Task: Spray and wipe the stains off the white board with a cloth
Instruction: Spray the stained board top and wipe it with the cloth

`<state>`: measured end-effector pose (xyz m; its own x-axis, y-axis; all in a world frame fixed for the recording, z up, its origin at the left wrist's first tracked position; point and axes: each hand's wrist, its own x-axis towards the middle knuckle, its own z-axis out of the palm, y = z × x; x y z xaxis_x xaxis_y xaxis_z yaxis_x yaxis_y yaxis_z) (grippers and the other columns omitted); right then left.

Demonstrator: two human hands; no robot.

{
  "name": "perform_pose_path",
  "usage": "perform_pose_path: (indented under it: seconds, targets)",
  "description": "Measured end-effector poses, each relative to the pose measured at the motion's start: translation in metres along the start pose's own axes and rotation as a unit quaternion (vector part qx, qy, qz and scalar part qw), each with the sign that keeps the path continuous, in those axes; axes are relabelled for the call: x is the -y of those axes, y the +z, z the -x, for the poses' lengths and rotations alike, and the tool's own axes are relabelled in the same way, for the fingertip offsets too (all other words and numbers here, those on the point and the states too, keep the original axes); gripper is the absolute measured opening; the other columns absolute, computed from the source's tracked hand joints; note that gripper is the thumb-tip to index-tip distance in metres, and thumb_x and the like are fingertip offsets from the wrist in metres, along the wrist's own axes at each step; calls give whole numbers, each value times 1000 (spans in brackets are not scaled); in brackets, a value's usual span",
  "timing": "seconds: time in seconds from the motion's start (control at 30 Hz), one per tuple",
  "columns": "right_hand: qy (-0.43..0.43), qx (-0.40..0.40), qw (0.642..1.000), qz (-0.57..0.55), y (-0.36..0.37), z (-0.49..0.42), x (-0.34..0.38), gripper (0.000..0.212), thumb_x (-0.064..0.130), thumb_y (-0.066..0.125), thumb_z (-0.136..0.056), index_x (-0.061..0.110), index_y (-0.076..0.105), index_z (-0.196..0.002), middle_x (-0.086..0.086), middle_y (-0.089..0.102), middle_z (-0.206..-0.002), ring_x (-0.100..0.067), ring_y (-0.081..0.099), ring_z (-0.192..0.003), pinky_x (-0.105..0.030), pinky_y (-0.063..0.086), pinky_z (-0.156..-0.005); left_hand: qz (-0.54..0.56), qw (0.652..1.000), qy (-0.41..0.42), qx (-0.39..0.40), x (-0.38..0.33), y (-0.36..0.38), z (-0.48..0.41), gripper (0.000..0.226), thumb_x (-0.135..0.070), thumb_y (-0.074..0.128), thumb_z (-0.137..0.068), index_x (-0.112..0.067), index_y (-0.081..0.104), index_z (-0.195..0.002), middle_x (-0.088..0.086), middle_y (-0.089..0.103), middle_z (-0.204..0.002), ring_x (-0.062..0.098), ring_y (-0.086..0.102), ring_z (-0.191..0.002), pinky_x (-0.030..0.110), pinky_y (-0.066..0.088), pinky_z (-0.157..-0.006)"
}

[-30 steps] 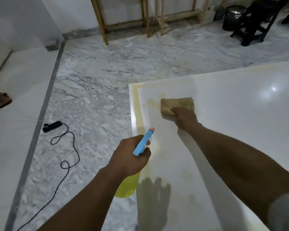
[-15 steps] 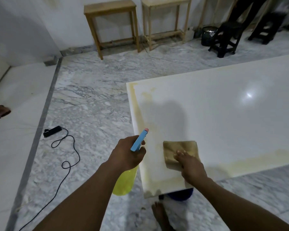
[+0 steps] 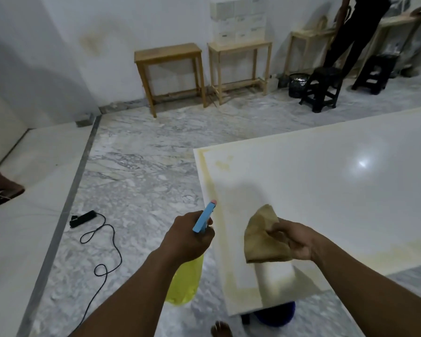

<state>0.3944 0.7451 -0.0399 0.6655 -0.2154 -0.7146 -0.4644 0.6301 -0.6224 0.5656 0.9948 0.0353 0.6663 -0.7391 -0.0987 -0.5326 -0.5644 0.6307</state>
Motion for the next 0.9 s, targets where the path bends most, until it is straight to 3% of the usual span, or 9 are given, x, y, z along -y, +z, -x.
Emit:
perform_pose_path:
  seconds: [0.1, 0.17, 0.33, 0.4, 0.47, 0.57, 0.67, 0.77, 0.9]
  targets:
    - [-7, 44, 994, 97, 7, -52, 53, 46, 1, 65, -79, 2, 61, -125, -23, 65, -122, -39, 64, -112, -51, 50, -100, 4, 1000, 4, -2, 16, -7, -41, 12, -28, 63, -91, -23, 66, -101, -5, 72, -98, 12, 66, -84, 19, 51, -72]
    - [-27, 9, 972, 234, 16, -94, 107, 44, 3, 59, -80, 0, 59, -124, -25, 65, -119, -39, 65, -108, -53, 49, -101, 12, 1000, -10, 5, 28, -13, -69, 8, -26, 63, -91, -22, 66, -97, -3, 72, -96, 15, 67, -83, 27, 53, -75]
    - [-166, -153, 846, 484, 58, -200, 233, 51, 42, 62, -70, 7, 69, -106, -13, 70, -104, -31, 66, -93, -40, 52, -82, 49, 997, -55, 33, 60, -25, -139, 6, -28, 64, -88, -34, 63, -89, 1, 71, -85, 23, 66, -74, 42, 57, -73]
    - [-211, -208, 761, 577, 75, -246, 267, 35, 18, 55, -83, 17, 67, -116, -14, 69, -111, -33, 63, -98, -35, 47, -77, 64, 994, -76, 34, 73, -25, -165, 5, -32, 63, -85, -35, 63, -89, 1, 71, -83, 24, 67, -71, 44, 57, -71]
    - [-250, -205, 717, 617, 82, -293, 284, 49, 5, 48, -82, 26, 66, -123, -13, 68, -112, -34, 62, -99, -31, 43, -72, 85, 992, -90, 27, 84, -24, -185, 7, -32, 63, -84, -38, 64, -88, 3, 72, -82, 25, 67, -69, 43, 57, -70]
    - [-221, -143, 689, 675, 85, -354, 266, 54, 7, 50, -86, 32, 59, -133, -9, 63, -130, -33, 59, -116, -34, 48, -85, 101, 989, -105, 29, 98, -19, -203, 15, -23, 67, -88, -37, 66, -91, 7, 72, -83, 26, 68, -73, 35, 56, -69]
    - [-192, -115, 647, 729, 74, -386, 216, 56, 13, 48, -91, 29, 45, -145, -5, 33, -159, -35, 26, -147, -49, 28, -116, 96, 989, -107, 44, 106, -11, -211, 16, -21, 68, -88, -36, 66, -93, -1, 67, -72, 23, 66, -69, 27, 54, -65]
    - [-234, -120, 608, 749, 64, -377, 189, 62, 10, 52, -87, 24, 42, -146, -6, 29, -161, -35, 19, -150, -49, 27, -115, 78, 988, -116, 58, 109, -8, -211, 15, -26, 67, -88, -39, 64, -95, -6, 72, -89, 17, 69, -78, 27, 56, -73]
    - [-233, -116, 621, 739, 58, -342, 158, 59, 10, 50, -88, 24, 44, -145, -2, 30, -160, -33, 19, -150, -49, 28, -115, 78, 989, -106, 67, 100, -11, -200, 14, -26, 67, -88, -35, 67, -97, -1, 75, -95, 22, 70, -86, 35, 57, -80]
